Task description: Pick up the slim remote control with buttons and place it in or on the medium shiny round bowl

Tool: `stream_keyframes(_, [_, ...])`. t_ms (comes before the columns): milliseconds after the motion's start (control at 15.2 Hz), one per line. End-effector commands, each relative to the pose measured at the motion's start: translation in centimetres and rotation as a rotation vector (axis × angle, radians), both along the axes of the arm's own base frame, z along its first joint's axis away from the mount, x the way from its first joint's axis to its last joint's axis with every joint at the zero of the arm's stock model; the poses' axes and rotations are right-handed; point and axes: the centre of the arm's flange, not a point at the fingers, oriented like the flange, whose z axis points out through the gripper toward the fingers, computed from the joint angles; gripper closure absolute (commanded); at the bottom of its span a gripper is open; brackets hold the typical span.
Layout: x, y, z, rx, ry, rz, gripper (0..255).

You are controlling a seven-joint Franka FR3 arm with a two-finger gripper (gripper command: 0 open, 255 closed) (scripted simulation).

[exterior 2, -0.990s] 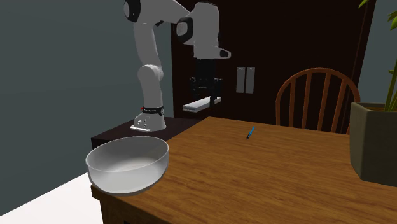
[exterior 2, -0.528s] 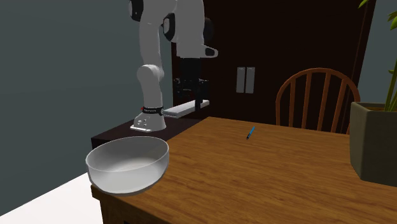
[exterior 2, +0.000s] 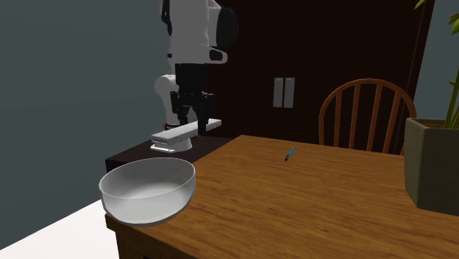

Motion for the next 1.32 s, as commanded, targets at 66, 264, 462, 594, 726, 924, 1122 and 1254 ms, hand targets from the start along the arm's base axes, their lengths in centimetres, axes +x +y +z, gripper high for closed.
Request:
stream_keyframes(66, [-1.5,-3.7,0.0,0.002,-0.002,0.004,255])
stream_keyframes(264, [-3.0,-7.4,0.0,0.002,-0.002,0.004,255])
stream_keyframes(462, [-4.6,-11.0,0.0,0.002,-0.002,0.004,255])
stream_keyframes(594, [-4.8,-11.5,-0.5,0.002,-0.002,0.004,255])
stream_keyframes(726, [-4.8,-11.5,-1.6,0.002,-0.002,0.004,255])
stream_keyframes(924, [-4.8,-11.5,-3.1,0.002,-0.002,0.004,255])
stream_keyframes(1122, [-4.8,-11.5,-4.7,0.002,-0.002,0.004,255])
stream_keyframes(1254, [-4.8,-11.5,-5.8,0.002,-0.002,0.004,255])
